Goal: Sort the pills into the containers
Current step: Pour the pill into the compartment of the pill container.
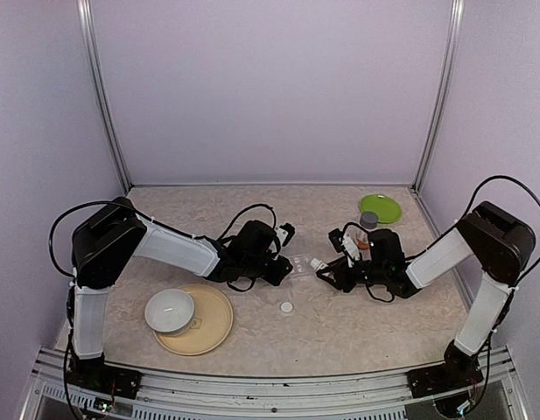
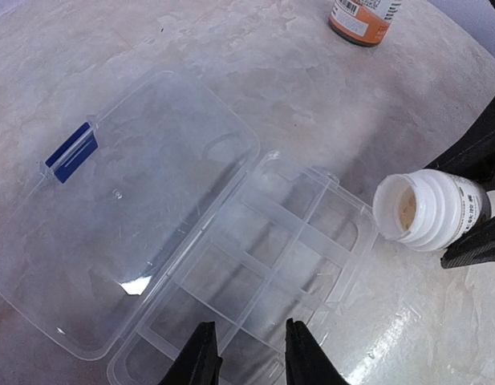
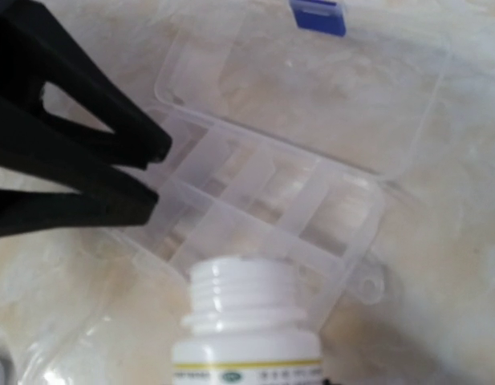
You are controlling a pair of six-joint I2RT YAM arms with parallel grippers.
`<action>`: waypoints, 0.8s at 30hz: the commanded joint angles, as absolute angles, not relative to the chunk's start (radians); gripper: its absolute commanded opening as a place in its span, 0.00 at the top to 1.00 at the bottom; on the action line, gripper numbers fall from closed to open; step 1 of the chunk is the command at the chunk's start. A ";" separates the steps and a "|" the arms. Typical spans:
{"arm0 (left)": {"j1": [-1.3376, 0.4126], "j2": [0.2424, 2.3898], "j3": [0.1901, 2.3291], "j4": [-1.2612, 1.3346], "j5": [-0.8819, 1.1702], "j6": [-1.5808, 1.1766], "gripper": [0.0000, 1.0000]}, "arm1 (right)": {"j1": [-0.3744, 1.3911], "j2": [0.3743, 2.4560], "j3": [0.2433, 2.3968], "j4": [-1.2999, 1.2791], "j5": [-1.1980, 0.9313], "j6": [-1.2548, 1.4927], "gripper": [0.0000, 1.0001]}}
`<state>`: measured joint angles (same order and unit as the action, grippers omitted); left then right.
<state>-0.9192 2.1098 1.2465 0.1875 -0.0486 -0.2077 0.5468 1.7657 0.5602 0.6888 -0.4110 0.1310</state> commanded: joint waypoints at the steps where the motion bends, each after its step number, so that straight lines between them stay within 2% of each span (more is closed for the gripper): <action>1: -0.914 2.149 1.256 0.135 -0.025 -0.199 0.71 | 0.537 1.781 0.584 0.668 -0.419 0.123 1.00; 24: -0.913 2.152 1.258 0.134 -0.023 -0.200 0.71 | 0.537 1.776 0.615 0.555 -0.407 0.121 1.00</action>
